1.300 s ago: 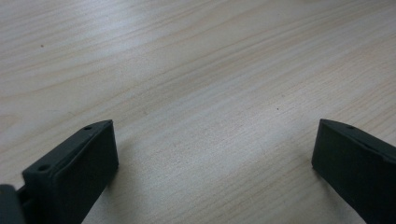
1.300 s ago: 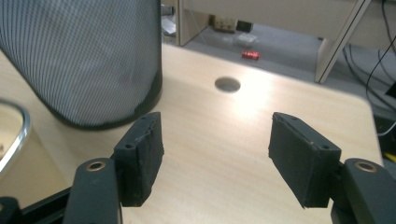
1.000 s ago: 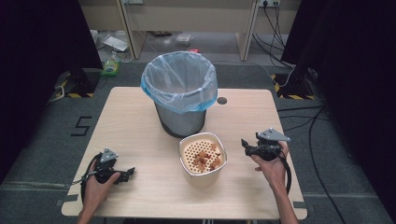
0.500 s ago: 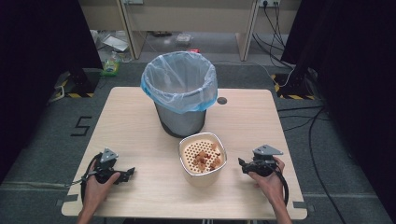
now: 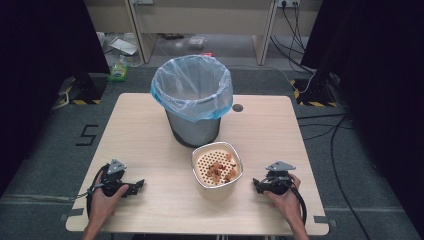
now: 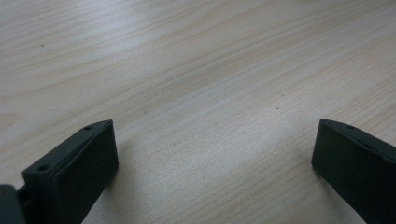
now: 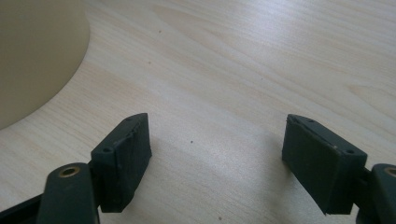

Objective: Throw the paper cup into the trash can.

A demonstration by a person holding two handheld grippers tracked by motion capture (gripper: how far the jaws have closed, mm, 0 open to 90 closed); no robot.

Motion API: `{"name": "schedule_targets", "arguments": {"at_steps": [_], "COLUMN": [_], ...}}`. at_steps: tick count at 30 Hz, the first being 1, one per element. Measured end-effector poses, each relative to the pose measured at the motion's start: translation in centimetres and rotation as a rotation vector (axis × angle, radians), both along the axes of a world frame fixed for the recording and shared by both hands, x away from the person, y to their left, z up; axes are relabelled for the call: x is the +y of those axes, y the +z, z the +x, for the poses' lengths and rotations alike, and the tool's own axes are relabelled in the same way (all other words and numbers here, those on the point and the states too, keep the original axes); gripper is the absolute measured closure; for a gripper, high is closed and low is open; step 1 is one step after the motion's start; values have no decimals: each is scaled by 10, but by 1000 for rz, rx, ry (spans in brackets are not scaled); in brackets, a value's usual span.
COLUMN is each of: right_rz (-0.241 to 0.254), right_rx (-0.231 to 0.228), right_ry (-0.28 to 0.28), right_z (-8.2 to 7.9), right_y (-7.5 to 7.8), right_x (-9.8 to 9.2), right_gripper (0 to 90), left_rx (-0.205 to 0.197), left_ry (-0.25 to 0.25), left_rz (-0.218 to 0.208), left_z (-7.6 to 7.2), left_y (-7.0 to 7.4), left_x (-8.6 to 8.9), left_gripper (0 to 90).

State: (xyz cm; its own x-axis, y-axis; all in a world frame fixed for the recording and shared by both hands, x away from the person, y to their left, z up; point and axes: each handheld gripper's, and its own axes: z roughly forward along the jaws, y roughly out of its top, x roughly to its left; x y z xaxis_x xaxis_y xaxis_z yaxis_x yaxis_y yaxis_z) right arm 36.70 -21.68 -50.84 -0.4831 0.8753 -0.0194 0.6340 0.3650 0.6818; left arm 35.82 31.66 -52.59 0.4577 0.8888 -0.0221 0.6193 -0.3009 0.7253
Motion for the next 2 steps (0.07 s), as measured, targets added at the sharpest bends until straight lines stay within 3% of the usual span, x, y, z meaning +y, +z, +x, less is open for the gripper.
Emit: {"name": "schedule_targets", "arguments": {"at_steps": [2], "right_rz": [25], "right_rx": [-4], "right_ry": [-9], "right_z": [-1], "right_y": [-2], "right_x": [-1], "right_gripper": [239], "left_rx": [0], "left_ry": [0], "left_rz": [0], "left_z": [0], "left_y": [0], "left_x": [0], "left_gripper": [0]}}
